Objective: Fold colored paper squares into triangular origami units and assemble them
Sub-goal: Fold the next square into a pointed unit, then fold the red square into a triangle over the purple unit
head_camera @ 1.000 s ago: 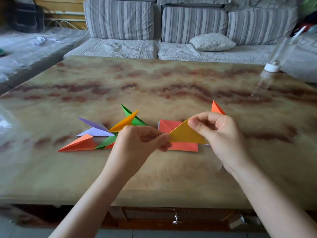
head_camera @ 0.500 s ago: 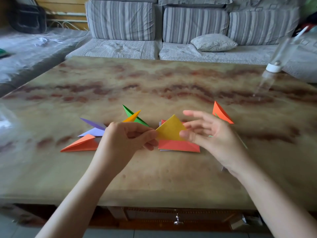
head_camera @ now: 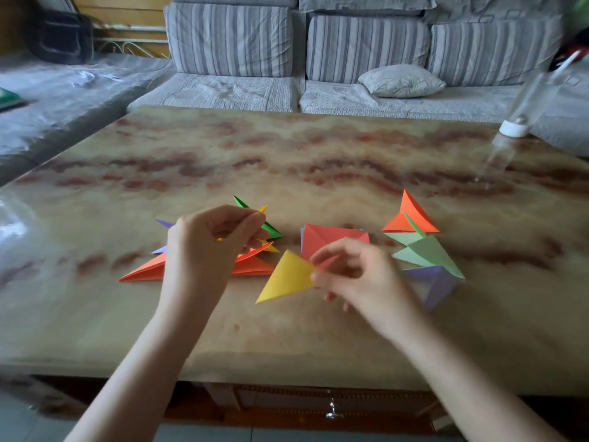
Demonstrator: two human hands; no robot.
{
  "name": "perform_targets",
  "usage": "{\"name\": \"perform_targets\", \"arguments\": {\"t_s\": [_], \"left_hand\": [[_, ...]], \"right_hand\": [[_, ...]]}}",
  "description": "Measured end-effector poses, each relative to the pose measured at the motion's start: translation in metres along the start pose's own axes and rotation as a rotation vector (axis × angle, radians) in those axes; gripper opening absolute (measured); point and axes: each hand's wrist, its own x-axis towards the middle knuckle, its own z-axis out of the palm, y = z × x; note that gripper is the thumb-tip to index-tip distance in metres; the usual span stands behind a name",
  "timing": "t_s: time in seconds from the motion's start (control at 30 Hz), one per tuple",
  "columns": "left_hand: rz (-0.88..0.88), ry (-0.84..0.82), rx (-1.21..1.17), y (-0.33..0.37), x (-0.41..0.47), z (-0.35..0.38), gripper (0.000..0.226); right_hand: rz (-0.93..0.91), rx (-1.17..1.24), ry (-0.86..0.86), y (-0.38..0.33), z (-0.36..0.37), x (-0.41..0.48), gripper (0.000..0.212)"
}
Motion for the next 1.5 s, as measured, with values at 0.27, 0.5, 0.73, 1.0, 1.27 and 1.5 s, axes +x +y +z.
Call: {"name": "perform_targets", "arguments": {"t_s": [0.27,0.5,0.73,1.0,1.27,1.5], "left_hand": [[0.065,-0.009,0.079,0.001,0.003,0.008,0.009],[0.068,-0.009,0.061,0.0,0.007,0.012,0.008],[0.095,-0.019,0.081,-0.001,0.008,0.011,0.01],[0.1,-0.011,0.084,-0.001,0.008,0.011,0.009],[0.089,-0.057,0.09,0.001,0.0,0.021,0.012],[0.113,-0.102,0.148,0.0,-0.005,0.029,0.017]], "right_hand": [[-0.105,-0.36,0.103,0.01,0.06,-0.006,0.003],[-0.397,-0.814,0.13,0.012,0.077,-0.006,0.024],[-0.396,-0.872,0.102,0.012,0.081,0.0,0.035],[-0.384,-0.515,0.208,0.003,0.039,0.005,0.022],[-0.108,-0.883,-0.094,0.01,-0.021,0.013,0.053],[-0.201,-0.82,0.044,0.014,-0.029,0.011,0.017]]}}
